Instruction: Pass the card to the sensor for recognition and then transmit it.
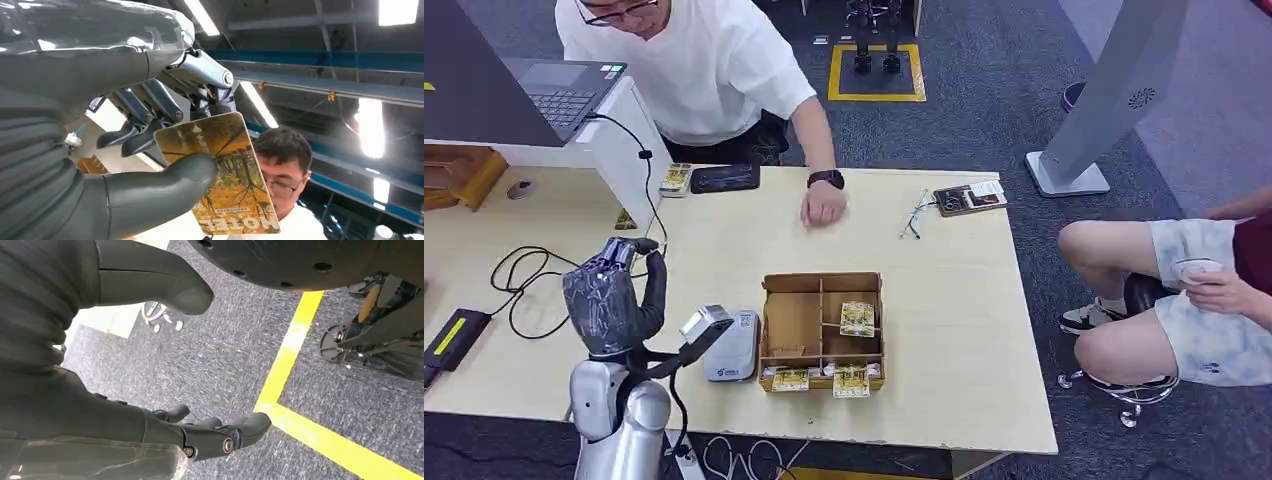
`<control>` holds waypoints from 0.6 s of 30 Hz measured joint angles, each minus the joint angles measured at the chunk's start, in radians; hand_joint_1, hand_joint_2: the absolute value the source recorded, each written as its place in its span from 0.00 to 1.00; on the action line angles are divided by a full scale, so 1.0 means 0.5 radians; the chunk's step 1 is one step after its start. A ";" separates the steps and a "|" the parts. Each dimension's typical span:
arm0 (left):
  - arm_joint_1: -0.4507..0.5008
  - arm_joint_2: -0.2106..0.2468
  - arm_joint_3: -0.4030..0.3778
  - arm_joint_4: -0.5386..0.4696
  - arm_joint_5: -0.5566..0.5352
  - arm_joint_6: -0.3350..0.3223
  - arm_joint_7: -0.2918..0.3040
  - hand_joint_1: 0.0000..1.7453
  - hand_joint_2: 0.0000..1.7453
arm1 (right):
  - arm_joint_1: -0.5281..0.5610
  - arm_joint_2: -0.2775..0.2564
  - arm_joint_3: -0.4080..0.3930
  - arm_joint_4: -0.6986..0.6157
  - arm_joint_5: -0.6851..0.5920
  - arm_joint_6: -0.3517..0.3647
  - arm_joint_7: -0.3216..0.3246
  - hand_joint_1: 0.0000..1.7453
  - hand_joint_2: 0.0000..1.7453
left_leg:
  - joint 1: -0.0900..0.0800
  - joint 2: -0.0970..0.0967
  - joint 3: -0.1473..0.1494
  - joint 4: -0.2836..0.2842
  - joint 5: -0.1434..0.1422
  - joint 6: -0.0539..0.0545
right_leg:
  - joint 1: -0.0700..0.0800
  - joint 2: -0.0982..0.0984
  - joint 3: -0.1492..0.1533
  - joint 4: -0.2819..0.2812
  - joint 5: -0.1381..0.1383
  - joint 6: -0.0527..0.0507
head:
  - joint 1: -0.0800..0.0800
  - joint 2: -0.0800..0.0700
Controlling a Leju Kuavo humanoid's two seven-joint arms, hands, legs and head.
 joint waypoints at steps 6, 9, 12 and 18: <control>-0.101 -0.022 0.198 0.124 0.062 0.000 -0.239 1.00 1.00 | -0.040 -0.003 0.013 0.001 0.032 -0.002 -0.002 0.00 1.00 | 0.000 0.000 0.000 0.000 0.002 0.001 | 0.000 -0.001 0.000 0.000 0.001 0.001 | 0.000 0.000; -0.131 -0.032 0.302 0.162 0.076 0.000 -0.287 1.00 1.00 | -0.062 -0.005 0.037 0.000 0.035 0.001 -0.008 0.00 1.00 | 0.000 0.000 0.000 0.000 0.002 0.001 | 0.000 0.001 -0.001 0.000 0.002 0.001 | -0.001 0.000; -0.149 -0.040 0.352 0.189 0.078 0.000 -0.291 1.00 1.00 | -0.086 -0.005 0.050 0.000 0.035 0.003 -0.015 0.00 1.00 | 0.000 0.000 0.000 0.000 0.003 0.001 | 0.000 0.000 0.000 0.000 0.002 0.001 | -0.001 0.000; -0.153 -0.044 0.389 0.219 0.095 0.000 -0.293 1.00 1.00 | -0.081 -0.005 0.056 0.008 0.028 -0.005 -0.027 0.00 1.00 | 0.000 -0.001 -0.001 0.000 0.002 0.001 | 0.000 -0.001 0.000 0.000 0.002 0.001 | -0.001 0.000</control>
